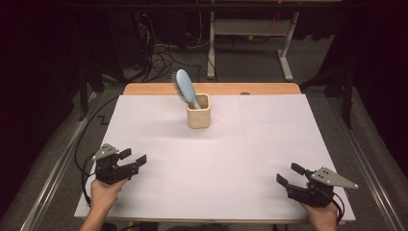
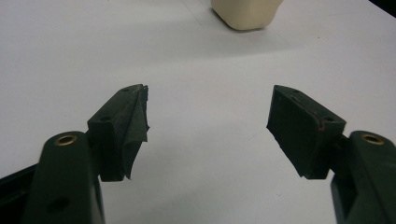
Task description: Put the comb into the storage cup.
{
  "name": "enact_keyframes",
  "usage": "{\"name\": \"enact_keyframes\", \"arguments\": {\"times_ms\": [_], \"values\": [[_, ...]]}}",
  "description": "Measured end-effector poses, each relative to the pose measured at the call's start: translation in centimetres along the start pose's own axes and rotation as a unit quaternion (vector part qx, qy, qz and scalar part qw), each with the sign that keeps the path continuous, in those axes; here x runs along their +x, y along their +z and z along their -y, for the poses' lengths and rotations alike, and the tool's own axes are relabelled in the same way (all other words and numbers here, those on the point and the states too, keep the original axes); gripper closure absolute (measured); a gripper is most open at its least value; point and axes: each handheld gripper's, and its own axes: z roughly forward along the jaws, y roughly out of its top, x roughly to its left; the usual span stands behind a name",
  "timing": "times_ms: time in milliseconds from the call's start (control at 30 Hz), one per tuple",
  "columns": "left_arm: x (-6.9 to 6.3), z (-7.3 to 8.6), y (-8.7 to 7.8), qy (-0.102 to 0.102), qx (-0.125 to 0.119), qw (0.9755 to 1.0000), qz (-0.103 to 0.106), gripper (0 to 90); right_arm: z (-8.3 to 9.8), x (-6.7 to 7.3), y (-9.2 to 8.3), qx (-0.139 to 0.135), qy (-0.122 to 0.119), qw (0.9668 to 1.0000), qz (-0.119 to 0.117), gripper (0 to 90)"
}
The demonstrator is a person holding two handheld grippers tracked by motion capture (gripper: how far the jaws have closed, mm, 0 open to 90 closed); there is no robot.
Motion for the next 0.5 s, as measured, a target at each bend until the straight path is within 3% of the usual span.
{"name": "enact_keyframes", "arguments": {"times_ms": [500], "values": [[-0.01,0.84,0.48,-0.003,0.001,1.0,-0.002,29.6,0.0,-0.01,-0.01,0.0,0.0,1.0,0.0,27.4]]}}
